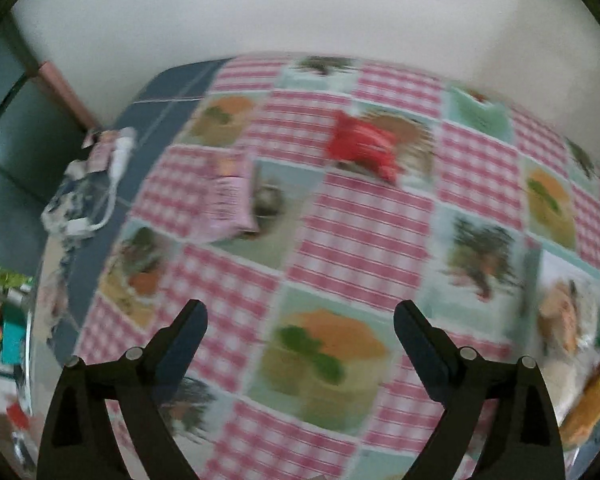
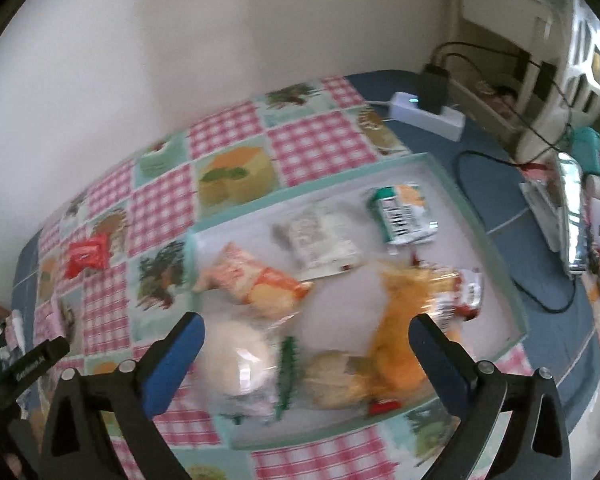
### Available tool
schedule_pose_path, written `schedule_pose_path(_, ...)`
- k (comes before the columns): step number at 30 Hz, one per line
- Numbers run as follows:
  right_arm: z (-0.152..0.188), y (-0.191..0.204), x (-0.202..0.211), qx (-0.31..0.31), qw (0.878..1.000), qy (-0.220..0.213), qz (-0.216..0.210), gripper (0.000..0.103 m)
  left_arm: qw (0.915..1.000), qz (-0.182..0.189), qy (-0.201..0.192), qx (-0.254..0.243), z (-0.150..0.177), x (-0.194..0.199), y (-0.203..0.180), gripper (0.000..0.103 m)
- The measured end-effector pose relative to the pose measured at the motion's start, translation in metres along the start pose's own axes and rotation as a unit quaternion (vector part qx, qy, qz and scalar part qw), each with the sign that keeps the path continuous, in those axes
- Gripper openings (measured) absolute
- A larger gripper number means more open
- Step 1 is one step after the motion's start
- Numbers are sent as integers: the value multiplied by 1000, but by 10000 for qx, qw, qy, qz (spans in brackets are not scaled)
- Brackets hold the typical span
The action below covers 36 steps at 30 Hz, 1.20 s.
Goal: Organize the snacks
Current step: 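Move both tools back toward the pink Swiss roll and red candy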
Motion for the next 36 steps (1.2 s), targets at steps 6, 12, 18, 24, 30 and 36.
schedule_pose_path(6, 9, 49, 0, 260, 9992, 72, -293, 103, 9976, -263, -2, 634, -9, -10, 65, 94)
schedule_pose_path(12, 24, 94, -7, 548, 9967, 196, -558, 103, 9922, -473, 2, 1156, -18, -17, 117, 94)
schedule_pose_path(18, 37, 123, -22, 743, 9943, 321, -688, 103, 9890, -372, 176, 1421, -19, -29, 141, 94)
schedule_pose_path(24, 41, 140, -37, 859, 9928, 402, -726, 103, 9874, -136, 354, 1533, -25, -46, 151, 94)
schedule_pose_path(30, 35, 158, -51, 932, 9914, 375, -836, 103, 9844, 169, 573, 1658, -34, -68, 146, 94)
schedule_pose_path(36, 31, 174, -62, 1006, 9896, 316, -975, 103, 9847, 347, 500, 1636, -49, -82, 139, 94)
Point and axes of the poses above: each gripper's, at about its wrist camera, not at the fingertips, and x roughly against the way its jaws point, y to its left, z to its underside, the point moved 2 cm from there along -x, roughly the way its jaws point, and after that the axes turned 4 degrees about x, right-handed, at the moved point
